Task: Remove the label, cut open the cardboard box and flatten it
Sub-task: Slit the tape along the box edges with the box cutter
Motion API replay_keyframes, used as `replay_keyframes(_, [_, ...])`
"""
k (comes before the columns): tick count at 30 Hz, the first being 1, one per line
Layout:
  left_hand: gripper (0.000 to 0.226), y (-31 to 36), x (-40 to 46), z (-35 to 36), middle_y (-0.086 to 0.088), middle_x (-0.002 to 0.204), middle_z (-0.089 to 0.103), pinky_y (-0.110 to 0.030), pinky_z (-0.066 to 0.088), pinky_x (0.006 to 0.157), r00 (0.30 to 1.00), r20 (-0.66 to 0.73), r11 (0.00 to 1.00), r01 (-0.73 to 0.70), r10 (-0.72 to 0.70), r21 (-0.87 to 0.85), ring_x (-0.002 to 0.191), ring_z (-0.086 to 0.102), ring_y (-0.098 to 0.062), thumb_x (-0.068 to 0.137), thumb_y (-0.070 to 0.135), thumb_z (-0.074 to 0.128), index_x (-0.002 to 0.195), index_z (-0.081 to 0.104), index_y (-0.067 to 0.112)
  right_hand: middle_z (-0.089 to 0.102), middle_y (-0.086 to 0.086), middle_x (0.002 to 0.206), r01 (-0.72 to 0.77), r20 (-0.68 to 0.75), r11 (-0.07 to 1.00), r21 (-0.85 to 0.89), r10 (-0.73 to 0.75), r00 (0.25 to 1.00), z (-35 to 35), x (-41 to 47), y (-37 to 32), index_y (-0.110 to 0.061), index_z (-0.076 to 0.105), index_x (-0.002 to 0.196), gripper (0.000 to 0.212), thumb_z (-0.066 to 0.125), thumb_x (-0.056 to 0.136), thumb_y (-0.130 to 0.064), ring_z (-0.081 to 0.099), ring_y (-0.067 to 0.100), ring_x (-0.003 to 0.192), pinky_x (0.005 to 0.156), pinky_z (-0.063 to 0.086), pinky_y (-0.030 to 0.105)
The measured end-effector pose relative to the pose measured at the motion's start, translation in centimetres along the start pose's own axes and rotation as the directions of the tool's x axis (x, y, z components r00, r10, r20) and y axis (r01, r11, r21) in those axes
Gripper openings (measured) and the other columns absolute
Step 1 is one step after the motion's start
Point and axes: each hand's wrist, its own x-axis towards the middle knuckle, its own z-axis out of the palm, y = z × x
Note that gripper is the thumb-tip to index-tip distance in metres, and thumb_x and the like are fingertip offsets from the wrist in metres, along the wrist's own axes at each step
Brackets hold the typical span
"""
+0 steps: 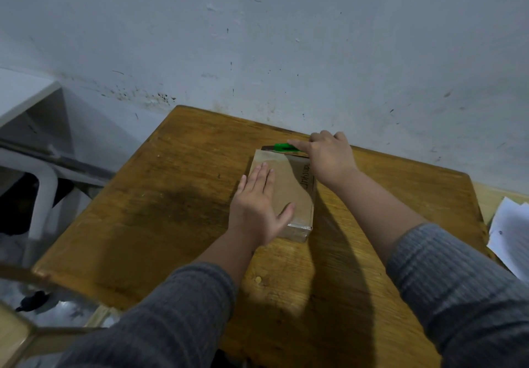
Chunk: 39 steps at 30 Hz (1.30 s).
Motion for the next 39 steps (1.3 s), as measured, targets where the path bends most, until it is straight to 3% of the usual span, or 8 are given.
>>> replay_keyframes(7, [0.09, 0.3, 0.3, -0.5, -0.008, 0.161, 0.01, -0.039, 0.003, 0.121, 0.993, 0.113, 0.998, 0.038, -0.044, 0.056, 0.148, 0.004, -0.018, 0.084, 0.067, 0.015, 0.151, 0.017, 0.007, 0.056, 0.004, 0.111, -0.013, -0.003, 1.0, 0.019, 0.013, 1.0, 0.1, -1.1, 0.3, -0.038, 0.031, 0.143, 0.057, 0.045, 0.094, -0.015, 0.045, 0.024, 0.106, 0.082, 0.029, 0.037])
replay_keyframes(20, [0.099, -0.2, 0.0, -0.9, -0.018, 0.156, 0.021, -0.042, 0.011, 0.12, 0.993, 0.108, 0.996, -0.06, 0.052, 0.069, 0.147, 0.016, -0.027, 0.085, 0.076, 0.022, 0.147, 0.028, -0.001, 0.057, 0.005, 0.108, -0.064, -0.02, 0.998, -0.006, 0.064, 0.998, -0.4, -1.2, 0.0, -0.039, 0.033, 0.142, 0.056, 0.043, 0.093, -0.013, 0.046, 0.025, 0.105, 0.083, 0.029, 0.038])
replay_keyframes(29, [0.096, 0.2, 0.5, -1.3, -0.011, 0.161, 0.0, -0.036, -0.006, 0.119, 0.979, 0.203, 0.996, 0.007, -0.025, 0.09, 0.148, -0.004, -0.021, 0.085, 0.074, 0.02, 0.152, 0.006, 0.006, 0.057, 0.003, 0.105, -0.096, -0.026, 0.995, -0.009, 0.096, 0.995, 0.1, -3.2, 3.0, -0.041, 0.034, 0.141, 0.054, 0.043, 0.094, -0.015, 0.047, 0.022, 0.101, 0.078, 0.026, 0.036])
replay_keyframes(39, [0.095, 0.7, 0.7, -2.1, -0.009, 0.161, -0.01, -0.04, 0.0, 0.121, 0.953, 0.297, 0.99, 0.021, -0.063, 0.143, 0.147, -0.011, -0.02, 0.086, 0.075, 0.013, 0.152, -0.002, 0.008, 0.054, -0.003, 0.092, -0.165, -0.006, 0.986, -0.017, 0.165, 0.986, 0.6, -4.7, 5.5, -0.042, 0.039, 0.138, 0.051, 0.042, 0.095, -0.014, 0.047, 0.019, 0.093, 0.075, 0.027, 0.036])
